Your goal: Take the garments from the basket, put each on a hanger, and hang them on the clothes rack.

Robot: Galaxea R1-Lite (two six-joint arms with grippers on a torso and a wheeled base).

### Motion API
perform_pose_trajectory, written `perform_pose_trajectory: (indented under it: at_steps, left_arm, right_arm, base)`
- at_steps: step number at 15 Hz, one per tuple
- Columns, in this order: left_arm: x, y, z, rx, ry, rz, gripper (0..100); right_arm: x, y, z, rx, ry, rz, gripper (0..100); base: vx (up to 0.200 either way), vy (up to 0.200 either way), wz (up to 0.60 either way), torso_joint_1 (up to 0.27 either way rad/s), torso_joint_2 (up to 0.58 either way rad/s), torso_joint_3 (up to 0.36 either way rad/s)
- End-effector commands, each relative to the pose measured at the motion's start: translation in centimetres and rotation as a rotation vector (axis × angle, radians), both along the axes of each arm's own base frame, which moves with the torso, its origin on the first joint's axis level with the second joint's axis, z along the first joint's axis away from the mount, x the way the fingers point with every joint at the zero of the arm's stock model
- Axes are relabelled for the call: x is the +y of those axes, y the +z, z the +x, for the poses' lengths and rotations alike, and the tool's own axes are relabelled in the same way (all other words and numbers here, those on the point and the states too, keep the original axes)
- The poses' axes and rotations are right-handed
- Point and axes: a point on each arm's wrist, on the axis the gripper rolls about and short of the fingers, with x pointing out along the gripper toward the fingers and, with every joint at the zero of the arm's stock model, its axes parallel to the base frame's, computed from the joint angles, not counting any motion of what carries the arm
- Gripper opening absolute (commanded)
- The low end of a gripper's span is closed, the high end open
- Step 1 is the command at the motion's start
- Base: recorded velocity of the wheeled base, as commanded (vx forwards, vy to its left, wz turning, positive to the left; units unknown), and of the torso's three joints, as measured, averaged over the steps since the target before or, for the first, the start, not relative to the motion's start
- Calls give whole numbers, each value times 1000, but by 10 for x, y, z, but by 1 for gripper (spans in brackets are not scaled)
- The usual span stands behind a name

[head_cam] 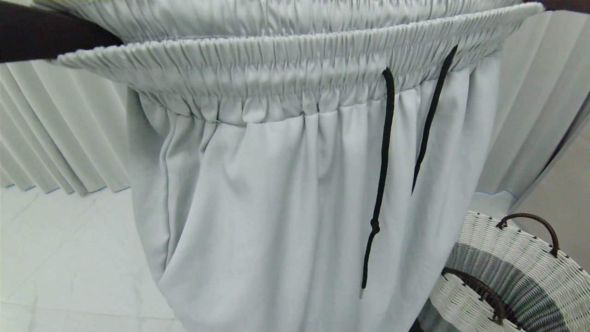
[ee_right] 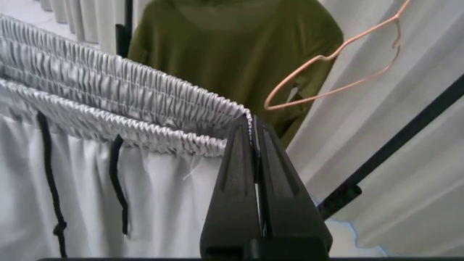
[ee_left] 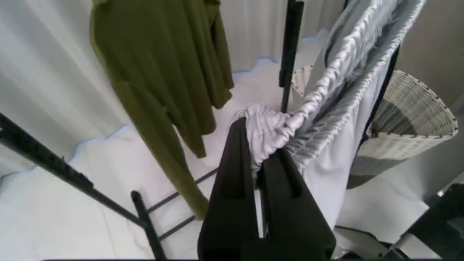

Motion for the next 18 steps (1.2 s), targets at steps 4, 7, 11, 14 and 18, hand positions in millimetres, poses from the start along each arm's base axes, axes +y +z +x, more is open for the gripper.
perform_pose_trajectory:
  at_steps: [4, 7, 11, 14, 18]
  left_arm:
    - [-13, 11, 27, -109, 74, -14, 0]
    - [-30, 11, 40, -135, 84, -53, 0]
    - [-30, 11, 40, -136, 87, -54, 0]
    - [-27, 12, 42, -139, 104, -57, 0]
    - [-27, 12, 43, -139, 110, -56, 0]
  right_arm:
    - [-12, 2, -4, -2, -44, 11, 0]
    - [-16, -10, -6, 27, -44, -42, 0]
    - [-15, -10, -6, 30, -45, -48, 0]
    - [-15, -10, -5, 32, -47, -48, 0]
    - [-17, -10, -6, 31, -49, -46, 0]
  base:
    - [0, 0, 0, 0, 0, 0]
    - [0, 0, 0, 0, 0, 0]
    - [0, 0, 0, 0, 0, 0]
    - [0, 0, 0, 0, 0, 0]
    - [0, 0, 0, 0, 0, 0]
